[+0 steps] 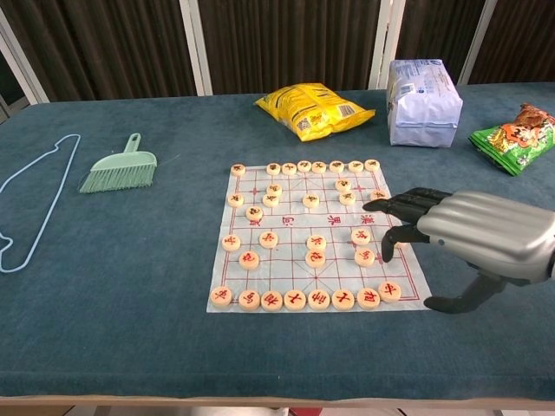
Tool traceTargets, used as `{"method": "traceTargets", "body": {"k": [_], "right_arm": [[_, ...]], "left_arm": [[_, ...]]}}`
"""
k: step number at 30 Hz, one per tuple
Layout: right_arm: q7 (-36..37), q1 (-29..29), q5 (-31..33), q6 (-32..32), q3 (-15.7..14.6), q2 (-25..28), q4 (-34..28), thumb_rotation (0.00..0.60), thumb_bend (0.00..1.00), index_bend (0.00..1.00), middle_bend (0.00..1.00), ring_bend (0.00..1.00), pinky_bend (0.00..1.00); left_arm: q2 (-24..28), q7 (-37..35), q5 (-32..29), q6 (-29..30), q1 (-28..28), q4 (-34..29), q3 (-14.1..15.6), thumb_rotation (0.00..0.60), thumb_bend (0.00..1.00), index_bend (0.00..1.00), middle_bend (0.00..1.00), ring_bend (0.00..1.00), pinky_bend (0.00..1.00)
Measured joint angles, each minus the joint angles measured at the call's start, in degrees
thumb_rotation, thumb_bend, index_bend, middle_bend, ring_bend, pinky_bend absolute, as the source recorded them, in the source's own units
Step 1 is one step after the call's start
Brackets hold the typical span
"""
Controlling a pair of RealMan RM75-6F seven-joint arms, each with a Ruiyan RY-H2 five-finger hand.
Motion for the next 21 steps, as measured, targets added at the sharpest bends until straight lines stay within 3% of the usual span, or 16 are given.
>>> {"method": "traceTargets", "body": {"k": [21], "right_arm": [[0.8,2.8,2.7,-0.4,-1.6,-3.2,2.3,0.6,0.47,0.52,0.0,0.0,0.0]], "left_arm": [[0.3,-1.4,-0.9,-0.8,-0.5,0.4,-0.4,0.6,0.42,0.0,0.0,0.0,0.07]]}}
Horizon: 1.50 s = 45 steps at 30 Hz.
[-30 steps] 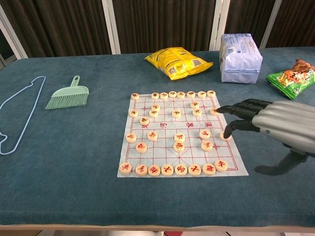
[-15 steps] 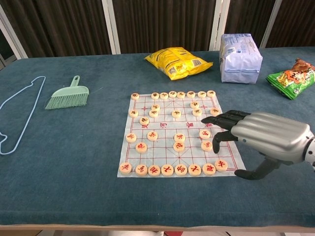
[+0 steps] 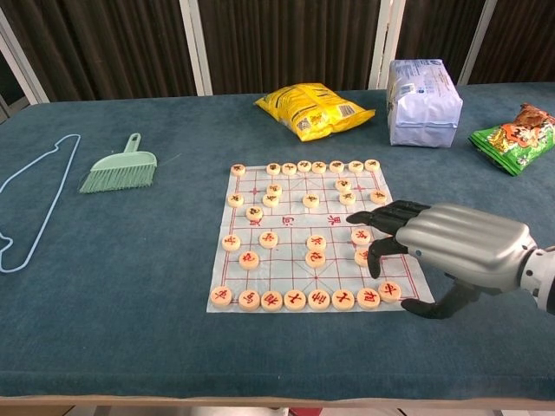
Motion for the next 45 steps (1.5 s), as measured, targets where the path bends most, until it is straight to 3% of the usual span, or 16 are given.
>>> {"method": "traceTargets", "body": {"k": [36,45], "right_arm": [[-1.3,1.0,2.0,2.2,-1.4,-1.0,0.5,0.6,0.48,0.66,0.06,0.0,0.0],[2.9,0.7,2.8,5.7,1.0,2.0,-0.7,0.6,0.48,0.67,0.07,0.0,0.0]], "left_arm": [[0.2,-0.4,0.5,0.7,0.2,0.0,0.1,0.6,0.42,0.0,0.0,0.0,0.07],[0.0,0.2,0.3,0.6,0.2,-0.2,0.1,0.6,0.42,0.0,0.0,0.0,0.07]]}}
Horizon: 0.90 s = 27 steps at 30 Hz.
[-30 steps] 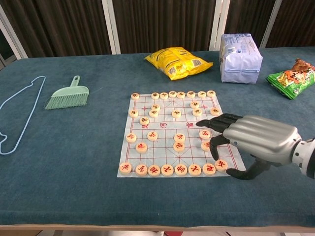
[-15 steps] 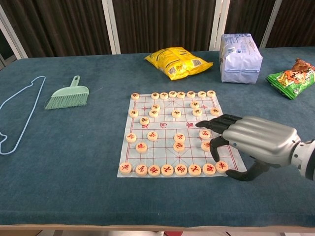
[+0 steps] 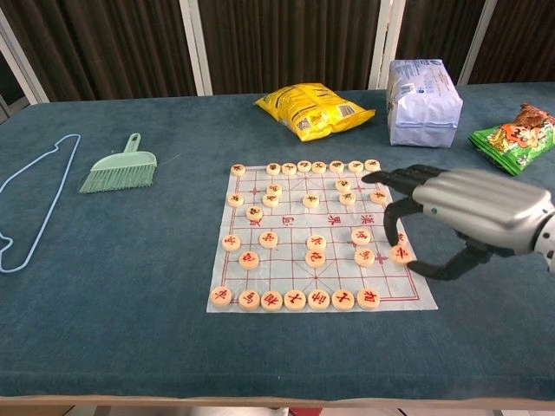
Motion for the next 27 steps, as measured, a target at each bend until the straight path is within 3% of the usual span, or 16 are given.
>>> {"method": "traceTargets", "body": {"k": [8,15,21,27], "right_arm": [[3.4,1.8,5.0,0.0,6.2,1.2,1.4,0.6,0.48,0.67,0.09,0.0,0.0],[5.0,6.4,13.3,-5.2,12.5,-0.8,9.4,0.6,0.48,0.68,0.1,0.0,0.0],[5.3,11.3,19.7,-12.0,15.1,-4.5,17.7,0.6,0.48,0.68,0.1,0.0,0.0],[6.4,15.1,22.0,-15.9,15.9,-8.6,24.8,0.6,0.48,0.68,0.11,0.0,0.0]], "left_arm": [[-0.2,1.0,-0.2,-0.4,-0.1,0.0,0.0,0.6,0.42,0.0,0.0,0.0,0.07],[-0.4,1.5,-0.7,-0.5,-0.2,0.0,-0.2,0.6,0.42,0.0,0.0,0.0,0.07],[-0.6,1.9,-1.4,-0.9,-0.3,0.0,-0.5,0.6,0.42,0.0,0.0,0.0,0.07],[-0.7,2.3,-2.5,-1.5,-0.5,0.1,-0.9,0.6,0.42,0.0,0.0,0.0,0.07]]}}
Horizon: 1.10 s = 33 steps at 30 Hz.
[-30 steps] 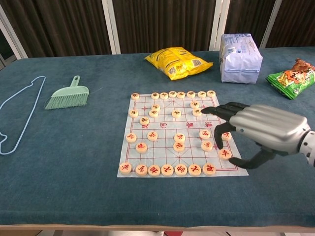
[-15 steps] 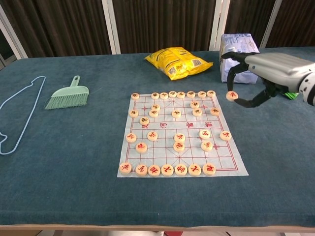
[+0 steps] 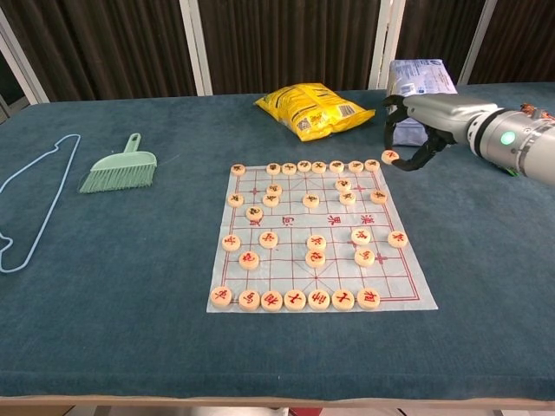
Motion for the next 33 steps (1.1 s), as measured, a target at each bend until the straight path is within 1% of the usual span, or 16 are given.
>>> {"method": "traceTargets", "body": {"k": [9,15,24,31,33], "right_arm": [[-1.2,5.5,2.5,-4.1,0.5,-6.0,9.9,0.6,0.48,0.68,0.11,0.0,0.0],[-2.2,8.8,4.3,-6.3,1.1,-9.6,14.4,0.6,0.48,0.68,0.12,0.0,0.0],[-3.8,10.0,5.7,-6.9,0.9,-12.3,18.2,0.6,0.48,0.68,0.12,0.0,0.0],[-4.3,9.9,5.7,-6.6,0.4,-12.2,18.1,0.6,0.48,0.68,0.12,0.0,0.0],[-4.7,9.9,5.9,-6.7,0.3,-12.3,18.2,0.6,0.48,0.66,0.12,0.0,0.0]], "left_arm": [[0.1,-0.1,-1.0,-0.6,-0.2,0.0,-0.3,0.6,0.42,0.0,0.0,0.0,0.07],[0.3,-0.7,-1.4,-0.7,-0.2,0.1,-0.5,0.6,0.42,0.0,0.0,0.0,0.07],[0.7,-2.1,-1.2,-0.2,-0.1,0.3,-0.6,0.6,0.42,0.0,0.0,0.0,0.07],[0.8,-2.2,-0.8,0.2,0.0,0.3,-0.5,0.6,0.42,0.0,0.0,0.0,0.07],[0.7,-2.2,-0.8,0.1,0.0,0.3,-0.4,0.6,0.42,0.0,0.0,0.0,0.07]]}}
